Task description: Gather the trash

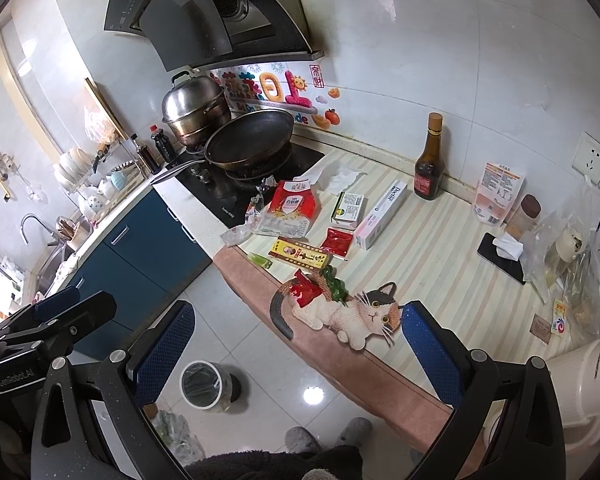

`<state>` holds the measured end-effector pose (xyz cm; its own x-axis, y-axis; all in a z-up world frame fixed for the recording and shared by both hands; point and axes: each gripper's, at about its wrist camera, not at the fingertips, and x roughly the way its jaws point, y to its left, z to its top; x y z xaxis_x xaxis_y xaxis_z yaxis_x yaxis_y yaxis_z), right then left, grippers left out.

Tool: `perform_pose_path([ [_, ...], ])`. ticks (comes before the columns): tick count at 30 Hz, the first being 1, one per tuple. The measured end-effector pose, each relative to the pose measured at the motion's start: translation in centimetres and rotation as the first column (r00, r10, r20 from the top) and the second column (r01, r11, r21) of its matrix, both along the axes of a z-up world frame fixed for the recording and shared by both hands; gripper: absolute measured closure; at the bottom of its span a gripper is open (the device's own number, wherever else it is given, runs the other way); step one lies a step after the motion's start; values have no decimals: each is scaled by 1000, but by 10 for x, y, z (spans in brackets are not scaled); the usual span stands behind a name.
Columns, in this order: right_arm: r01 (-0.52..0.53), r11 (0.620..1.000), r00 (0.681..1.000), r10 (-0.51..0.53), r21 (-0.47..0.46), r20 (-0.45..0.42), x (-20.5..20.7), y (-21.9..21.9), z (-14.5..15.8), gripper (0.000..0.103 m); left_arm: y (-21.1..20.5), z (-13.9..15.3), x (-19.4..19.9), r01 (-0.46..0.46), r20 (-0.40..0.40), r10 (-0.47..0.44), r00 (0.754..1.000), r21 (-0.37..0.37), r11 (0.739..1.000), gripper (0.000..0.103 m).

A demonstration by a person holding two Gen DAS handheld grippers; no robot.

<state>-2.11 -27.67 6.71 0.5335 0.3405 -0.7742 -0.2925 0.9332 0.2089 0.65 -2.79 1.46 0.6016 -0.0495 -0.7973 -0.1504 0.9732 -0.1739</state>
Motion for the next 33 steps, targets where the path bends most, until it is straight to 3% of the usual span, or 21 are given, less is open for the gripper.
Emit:
perform_pose_path([
  [17,9,1000,1000,-9,7,-3,-1,-1,0,0,2,0,-5,10,0,-10,1000,-4,1000,0],
  [21,38,999,999,-38,8,-9,-7,3,0,0,5,-3,-4,10,-1,-10,1000,25,1000,0],
  [26,111,994,994,-111,-9,-11,-7,9,-10,0,19,-21,9,-80,32,76,997,183,980,0],
  [33,248,969,966,-248,-8,-69,41,-1,-56,0,57,-78,65,-142,-83,163,983,212,967,0],
])
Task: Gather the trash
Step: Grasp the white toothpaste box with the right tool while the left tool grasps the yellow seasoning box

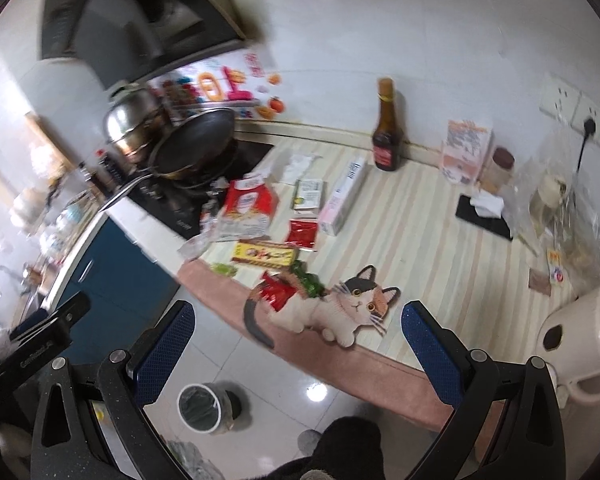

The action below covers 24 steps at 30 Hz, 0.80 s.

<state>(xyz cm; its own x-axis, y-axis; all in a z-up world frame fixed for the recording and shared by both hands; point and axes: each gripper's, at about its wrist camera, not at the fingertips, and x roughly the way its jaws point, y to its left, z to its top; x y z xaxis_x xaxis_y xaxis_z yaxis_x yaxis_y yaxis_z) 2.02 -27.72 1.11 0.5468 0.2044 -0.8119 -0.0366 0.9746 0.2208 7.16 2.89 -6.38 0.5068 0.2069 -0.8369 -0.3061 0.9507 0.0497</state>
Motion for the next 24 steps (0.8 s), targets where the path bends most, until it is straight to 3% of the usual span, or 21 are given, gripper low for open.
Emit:
perform_pose_path([
  [4,103,994,994,-104,-23,-40,61,-15,-42,0,15,-47,51,-57,-120,51,991,-50,997,0],
  [7,143,988,987,-147,-54,-67,117,-23,-77,0,20,-88,95,-128,-219,106,970,-88,988,0],
  [11,140,987,981,-149,-81,-126,197,-21,-127,0,26,-153,152,-242,-371,177,912,-136,961,0],
  [16,98,989,970,-120,-114,-210,285,-5,-194,15,24,-216,196,-342,-510,205,836,-190,920,0],
  [20,71,985,951,-114,-155,-287,338,10,-247,25,24,-255,217,-443,-601,207,772,-275,853,0],
  [23,61,987,928,-111,-148,-357,364,14,-283,29,25,-273,221,-525,-646,198,737,-364,769,1],
  [24,50,987,924,-103,-152,-369,371,15,-292,39,25,-277,224,-543,-654,194,731,-384,747,2],
])
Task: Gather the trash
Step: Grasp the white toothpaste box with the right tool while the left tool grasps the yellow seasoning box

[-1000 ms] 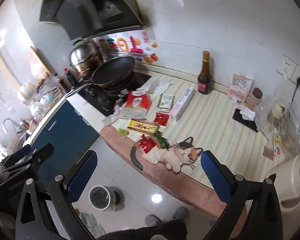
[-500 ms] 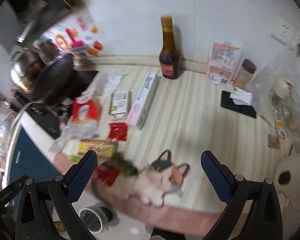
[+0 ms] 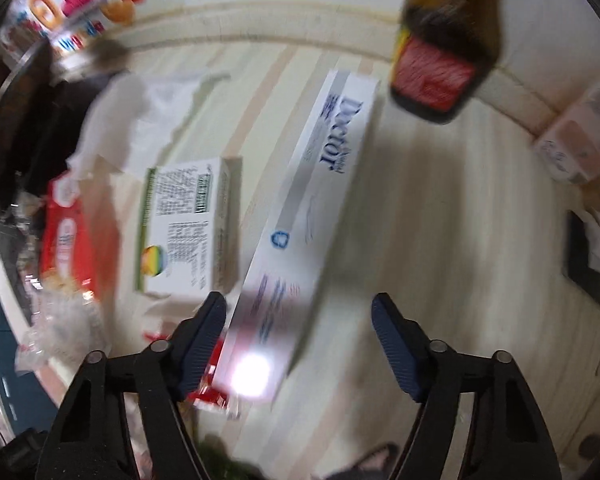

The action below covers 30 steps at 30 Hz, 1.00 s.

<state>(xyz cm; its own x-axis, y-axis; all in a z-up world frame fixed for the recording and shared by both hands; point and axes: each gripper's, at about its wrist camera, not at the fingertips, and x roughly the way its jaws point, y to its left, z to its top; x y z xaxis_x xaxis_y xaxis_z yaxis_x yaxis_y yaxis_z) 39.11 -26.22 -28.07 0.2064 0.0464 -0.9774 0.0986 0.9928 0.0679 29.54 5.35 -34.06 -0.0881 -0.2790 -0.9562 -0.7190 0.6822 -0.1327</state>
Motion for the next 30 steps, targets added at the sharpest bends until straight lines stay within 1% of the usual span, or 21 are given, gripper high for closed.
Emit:
perform_pose_path([
  [1,-11,1000,1000,11,2,-12,3,1,-7,55,-1,-3,2,-27,-5,27,1000,-32,999,3],
  [2,-32,999,999,32,-9,-29,5,3,-14,56,-2,-5,4,-53,-5,53,999,-63,997,3],
  [5,-83,996,996,83,-14,-25,-5,-3,-18,65,-7,-11,9,-115,-17,114,993,-130,985,3],
  [8,-119,992,992,117,-40,-41,-24,-13,-22,67,-19,-16,14,-143,-43,138,990,-152,978,14],
  [11,-130,989,990,126,-70,-59,-44,-26,-31,67,-33,-18,24,-119,-67,112,991,-125,985,25],
  [12,-133,988,989,128,-77,-67,-50,-31,-35,67,-40,-16,27,-90,-77,83,994,-96,991,35],
  [13,-134,988,989,128,-78,-76,-53,-34,-39,67,-45,-15,29,-62,-81,55,995,-75,995,36],
  [15,-136,988,988,129,-79,-87,-59,-42,-45,67,-59,-4,37,50,-58,-50,997,-2,999,38],
  [16,-136,988,987,129,-73,-92,-61,-47,-48,67,-64,3,41,107,-41,-106,994,38,993,40],
  [18,-143,987,986,135,-78,-99,-63,-53,-54,67,-80,15,47,243,-25,-241,970,111,964,41],
  [19,-151,985,985,142,-87,-102,-66,-55,-57,66,-90,21,49,322,-27,-321,947,154,934,41],
  [20,-159,983,983,149,-94,-104,-67,-57,-60,66,-99,26,51,388,-28,-391,920,197,900,42],
  [21,-164,982,983,153,-96,-104,-67,-59,-63,66,-109,32,52,459,-41,-465,885,250,852,42],
  [22,-160,982,983,149,-101,-104,-70,-60,-65,65,-120,37,51,526,-68,-532,844,300,796,42],
  [23,-154,982,984,142,-111,-106,-71,-62,-66,65,-127,40,50,562,-85,-569,818,326,760,42],
  [24,-149,982,984,135,-119,-112,-72,-66,-66,60,-132,41,48,587,-99,-592,800,333,738,41],
  [25,-139,983,985,124,-119,-120,-73,-68,-67,49,-135,41,45,601,-116,-599,792,323,731,40],
  [26,-122,986,986,107,-117,-126,-72,-71,-70,44,-135,46,43,589,-103,-593,799,337,735,40],
  [27,-103,989,988,89,-108,-125,-71,-75,-67,42,-134,51,41,583,-100,-588,803,338,739,39],
  [29,-78,992,991,67,-103,-113,-68,-83,-73,42,-133,55,35,570,-84,-579,811,334,750,42],
  [30,-74,992,993,63,-106,-101,-67,-84,-76,42,-133,59,31,569,-78,-582,810,350,744,45],
])
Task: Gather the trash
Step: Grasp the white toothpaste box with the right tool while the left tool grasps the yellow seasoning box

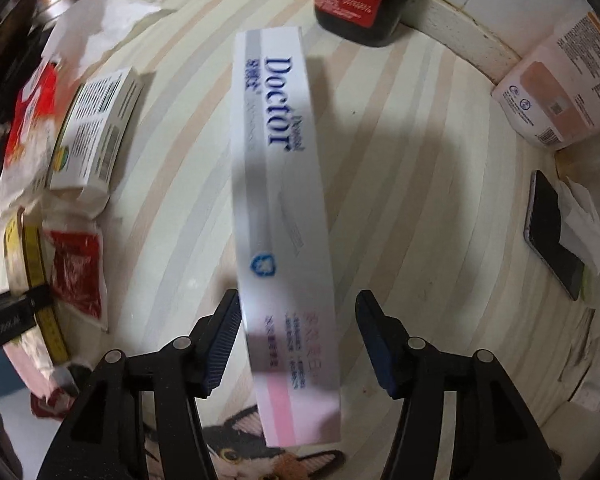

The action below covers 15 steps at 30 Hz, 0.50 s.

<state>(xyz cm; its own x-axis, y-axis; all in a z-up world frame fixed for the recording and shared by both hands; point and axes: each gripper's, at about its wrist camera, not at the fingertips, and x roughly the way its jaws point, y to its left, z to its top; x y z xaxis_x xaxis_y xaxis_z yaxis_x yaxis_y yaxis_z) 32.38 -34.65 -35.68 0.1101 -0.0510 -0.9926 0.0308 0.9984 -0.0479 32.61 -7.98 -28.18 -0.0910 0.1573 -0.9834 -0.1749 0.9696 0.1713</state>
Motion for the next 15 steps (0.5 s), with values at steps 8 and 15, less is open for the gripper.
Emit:
perform_pose_path([
  [8,-21,1000,994,19,11,108,-5,-1,13,67,22,62,-39,42,132,-48,990,49,998,48],
  [15,-58,996,985,47,62,166,-29,8,44,67,44,133,-67,27,246,-33,969,30,999,48],
])
